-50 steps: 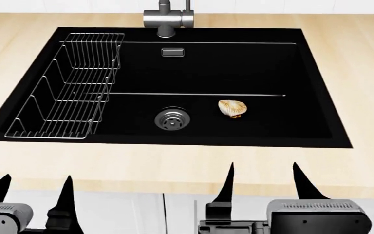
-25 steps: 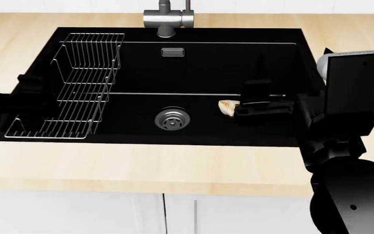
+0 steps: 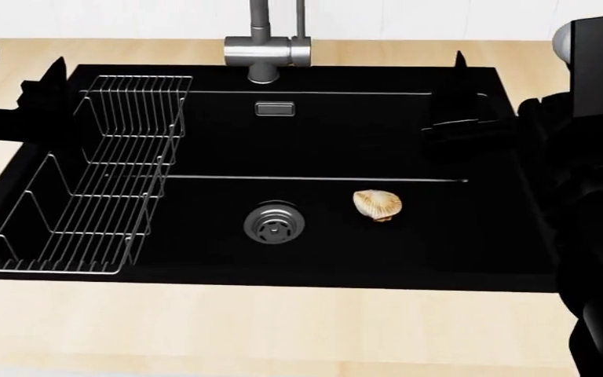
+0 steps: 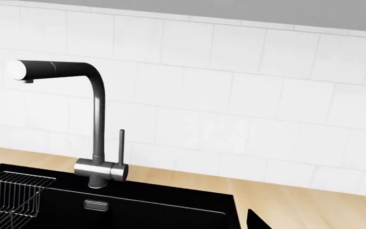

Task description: Turn on the sink faucet.

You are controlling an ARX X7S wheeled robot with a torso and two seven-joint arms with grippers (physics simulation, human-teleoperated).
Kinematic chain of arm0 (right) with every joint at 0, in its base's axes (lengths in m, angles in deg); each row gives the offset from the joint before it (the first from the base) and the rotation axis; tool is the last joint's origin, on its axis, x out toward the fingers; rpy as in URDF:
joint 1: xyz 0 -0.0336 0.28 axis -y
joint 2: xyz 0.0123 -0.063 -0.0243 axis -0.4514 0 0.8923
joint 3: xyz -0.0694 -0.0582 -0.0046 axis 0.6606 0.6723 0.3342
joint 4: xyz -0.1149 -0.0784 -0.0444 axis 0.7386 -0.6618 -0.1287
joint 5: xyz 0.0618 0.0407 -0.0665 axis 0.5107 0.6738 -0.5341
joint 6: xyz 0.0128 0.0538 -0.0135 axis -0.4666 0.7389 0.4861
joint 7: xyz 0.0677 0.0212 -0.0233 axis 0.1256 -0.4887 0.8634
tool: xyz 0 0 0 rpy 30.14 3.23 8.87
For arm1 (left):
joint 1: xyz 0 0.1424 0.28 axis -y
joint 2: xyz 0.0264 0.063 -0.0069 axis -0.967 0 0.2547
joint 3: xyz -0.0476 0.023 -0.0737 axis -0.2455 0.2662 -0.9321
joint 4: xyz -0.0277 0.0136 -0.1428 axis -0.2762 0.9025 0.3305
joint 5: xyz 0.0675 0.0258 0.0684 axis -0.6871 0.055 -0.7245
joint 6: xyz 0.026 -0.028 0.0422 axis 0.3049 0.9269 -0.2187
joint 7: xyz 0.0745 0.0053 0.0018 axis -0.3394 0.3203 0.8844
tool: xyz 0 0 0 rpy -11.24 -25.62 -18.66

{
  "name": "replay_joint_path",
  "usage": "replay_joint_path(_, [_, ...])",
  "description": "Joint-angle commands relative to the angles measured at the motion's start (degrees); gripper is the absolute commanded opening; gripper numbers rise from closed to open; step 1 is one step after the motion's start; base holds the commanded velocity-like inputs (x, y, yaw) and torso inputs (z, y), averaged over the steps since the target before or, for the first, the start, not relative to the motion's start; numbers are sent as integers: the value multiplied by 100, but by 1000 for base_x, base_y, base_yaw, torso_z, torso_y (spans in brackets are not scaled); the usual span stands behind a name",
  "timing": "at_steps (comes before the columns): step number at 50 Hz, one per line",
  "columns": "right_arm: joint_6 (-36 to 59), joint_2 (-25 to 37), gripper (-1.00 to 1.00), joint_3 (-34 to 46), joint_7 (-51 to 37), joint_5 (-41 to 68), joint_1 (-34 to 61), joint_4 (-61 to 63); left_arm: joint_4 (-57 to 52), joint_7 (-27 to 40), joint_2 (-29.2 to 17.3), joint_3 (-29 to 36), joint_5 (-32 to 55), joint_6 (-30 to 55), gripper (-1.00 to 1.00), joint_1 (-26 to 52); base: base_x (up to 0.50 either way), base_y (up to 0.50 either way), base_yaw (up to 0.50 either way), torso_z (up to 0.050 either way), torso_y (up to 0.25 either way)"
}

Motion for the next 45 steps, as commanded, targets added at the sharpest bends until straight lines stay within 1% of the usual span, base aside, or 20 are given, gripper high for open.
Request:
replay_joint_path(1, [49,129,100,57,83,-18,132,-156,312,-76,-55,-9,-4,-39,100,158,406,0,0,0,0])
replay_joint_path(5, [43,160,100,132,87,-68,117,-186,642,-152,-59,36,-94,-216,100,244,402,0,0,0,0])
replay_joint_path(10, [-117,119,100,158,118,-104,28,-335,936,-195,64,152,-175,-402,100,243,402,3,0,0,0])
replay_joint_path(16, [-202,136,100,176,108,-167,-42,-496,1143,-288,-50,239,-279,-498,100,312,407,7,0,0,0])
replay_joint_path(22, [-219,86,100,153,98,-133,-27,-529,1139,-245,-32,210,-269,-510,100,306,412,4,0,0,0])
replay_joint_path(25, [-267,76,100,173,106,-143,-132,-561,1160,-220,-36,88,-214,-567,100,234,414,5,0,0,5])
replay_joint_path(34, [-166,101,100,201,109,-117,-26,-544,1285,-262,-68,138,-251,-646,100,164,413,5,0,0,0])
replay_joint_path(45, [-111,123,100,235,162,-46,-182,-484,1279,-239,-131,84,-245,-703,100,81,412,18,0,0,1])
